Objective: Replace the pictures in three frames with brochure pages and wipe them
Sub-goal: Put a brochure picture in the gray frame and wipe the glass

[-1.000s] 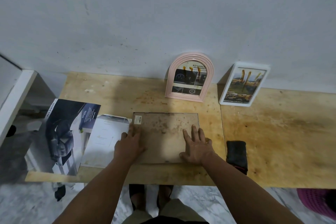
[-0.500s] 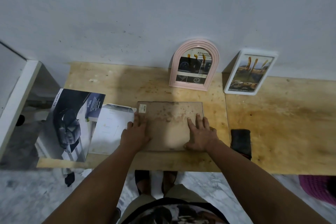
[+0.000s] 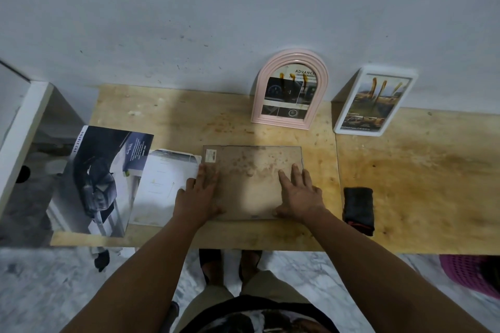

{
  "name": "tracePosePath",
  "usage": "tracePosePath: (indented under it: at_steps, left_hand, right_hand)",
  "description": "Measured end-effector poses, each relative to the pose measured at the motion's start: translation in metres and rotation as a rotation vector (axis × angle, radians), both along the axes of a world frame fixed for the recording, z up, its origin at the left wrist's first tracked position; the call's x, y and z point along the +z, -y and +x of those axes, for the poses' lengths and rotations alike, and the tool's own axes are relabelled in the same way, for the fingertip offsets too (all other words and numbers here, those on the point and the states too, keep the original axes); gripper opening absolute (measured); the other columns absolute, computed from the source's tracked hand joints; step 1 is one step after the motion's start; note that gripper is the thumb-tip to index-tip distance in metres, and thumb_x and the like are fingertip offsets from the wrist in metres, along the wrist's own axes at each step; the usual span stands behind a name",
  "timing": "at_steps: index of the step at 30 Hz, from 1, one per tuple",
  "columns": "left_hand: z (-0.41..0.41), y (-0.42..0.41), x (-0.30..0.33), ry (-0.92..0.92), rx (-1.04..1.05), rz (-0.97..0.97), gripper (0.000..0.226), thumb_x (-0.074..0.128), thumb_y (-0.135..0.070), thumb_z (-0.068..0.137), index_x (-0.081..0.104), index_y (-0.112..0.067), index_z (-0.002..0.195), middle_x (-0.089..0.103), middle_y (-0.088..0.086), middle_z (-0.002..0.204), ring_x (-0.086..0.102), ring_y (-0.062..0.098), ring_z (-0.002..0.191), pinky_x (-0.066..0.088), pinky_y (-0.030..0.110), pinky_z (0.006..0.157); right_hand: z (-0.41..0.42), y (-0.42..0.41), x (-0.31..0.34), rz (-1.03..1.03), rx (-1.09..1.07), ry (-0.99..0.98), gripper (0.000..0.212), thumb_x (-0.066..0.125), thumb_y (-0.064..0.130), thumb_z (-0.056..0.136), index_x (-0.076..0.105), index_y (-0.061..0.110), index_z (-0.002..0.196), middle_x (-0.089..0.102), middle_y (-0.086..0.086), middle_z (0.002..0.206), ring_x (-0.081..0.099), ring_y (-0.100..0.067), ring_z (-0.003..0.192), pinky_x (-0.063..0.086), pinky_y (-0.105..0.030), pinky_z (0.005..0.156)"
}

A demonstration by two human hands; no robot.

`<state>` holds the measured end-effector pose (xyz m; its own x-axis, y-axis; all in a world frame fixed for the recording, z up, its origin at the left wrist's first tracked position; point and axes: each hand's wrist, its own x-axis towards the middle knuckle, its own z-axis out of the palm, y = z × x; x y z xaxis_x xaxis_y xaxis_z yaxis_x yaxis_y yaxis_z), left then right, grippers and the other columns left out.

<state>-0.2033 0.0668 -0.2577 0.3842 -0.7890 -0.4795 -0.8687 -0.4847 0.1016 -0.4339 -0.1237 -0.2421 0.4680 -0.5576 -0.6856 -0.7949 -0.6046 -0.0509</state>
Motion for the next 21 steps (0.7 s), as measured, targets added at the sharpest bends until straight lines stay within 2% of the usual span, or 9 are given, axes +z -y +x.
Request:
tracePosePath:
  at_steps: [2,5,8,10,11,14,17,21]
  left_hand:
    - [0.000,0.000,0.002,-0.015,0.014,0.000,0.113,0.067,-0.070,0.077,-0.002,-0.034,0.159,-0.017,0.009,0.166,0.032,0.038,0.137,0.046,0.052,0.099]
    - [0.000,0.005,0.008,-0.062,0.041,0.028,0.112,0.071,-0.066,0.076,0.003,-0.034,0.159,-0.017,0.009,0.166,0.030,0.037,0.138,0.046,0.052,0.100]
    - [0.001,0.014,0.018,-0.079,0.071,0.024,0.105,0.069,-0.068,0.073,0.018,-0.028,0.155,-0.001,0.013,0.166,0.027,0.040,0.141,0.042,0.053,0.104]
    - [0.002,0.023,0.023,-0.064,0.057,-0.030,0.093,0.063,-0.071,0.076,0.030,-0.024,0.149,0.011,0.014,0.165,0.024,0.039,0.144,0.040,0.055,0.107]
    - [0.003,0.029,0.025,-0.061,0.032,-0.054,0.089,0.061,-0.070,0.078,0.033,-0.023,0.148,0.014,0.014,0.164,0.023,0.039,0.146,0.040,0.055,0.107]
    - [0.003,0.046,0.024,-0.094,-0.059,-0.063,0.082,0.056,-0.065,0.087,0.032,-0.021,0.151,0.007,0.011,0.168,0.014,0.037,0.152,0.036,0.055,0.112]
    - [0.003,0.060,0.019,-0.129,-0.114,-0.048,0.079,0.051,-0.064,0.091,0.029,-0.022,0.155,0.001,0.011,0.169,0.003,0.035,0.155,0.024,0.055,0.120]
    - [0.003,0.062,0.007,-0.128,-0.145,0.003,0.087,0.041,-0.069,0.093,0.014,-0.021,0.160,-0.009,0.011,0.168,-0.009,0.033,0.154,0.010,0.054,0.124]
  right_hand:
    - [-0.002,0.002,0.000,0.023,0.003,0.020,0.124,0.073,0.070,0.074,-0.011,0.040,0.160,-0.029,-0.002,0.167,-0.020,-0.037,0.155,0.023,-0.066,0.116]
    - [-0.008,0.008,0.007,0.042,0.026,0.063,0.106,0.066,0.057,0.086,-0.006,0.040,0.161,-0.023,-0.004,0.170,-0.016,-0.036,0.156,0.023,-0.066,0.117]
    - [-0.002,0.016,0.019,0.002,0.068,0.071,0.082,0.059,0.050,0.093,0.016,0.035,0.161,0.002,-0.008,0.171,0.004,-0.038,0.156,0.028,-0.064,0.115]
    - [0.009,0.019,0.027,-0.054,0.069,0.105,0.066,0.056,0.053,0.094,0.035,0.029,0.152,0.022,-0.009,0.162,0.017,-0.037,0.151,0.035,-0.060,0.111]
    - [0.016,0.020,0.029,-0.077,0.075,0.131,0.063,0.054,0.053,0.094,0.038,0.026,0.148,0.025,-0.010,0.159,0.020,-0.036,0.150,0.038,-0.059,0.109]
    - [0.035,0.021,0.029,-0.087,0.127,0.175,0.071,0.051,0.055,0.097,0.027,0.025,0.156,0.012,-0.011,0.169,0.011,-0.035,0.155,0.034,-0.058,0.115]
    - [0.051,0.024,0.022,-0.059,0.165,0.144,0.078,0.047,0.058,0.098,0.017,0.022,0.160,0.000,-0.013,0.171,0.004,-0.036,0.157,0.028,-0.059,0.118]
    - [0.055,0.022,0.011,-0.008,0.149,0.088,0.088,0.046,0.061,0.098,0.005,0.020,0.164,-0.014,-0.013,0.171,-0.006,-0.039,0.157,0.024,-0.061,0.120]
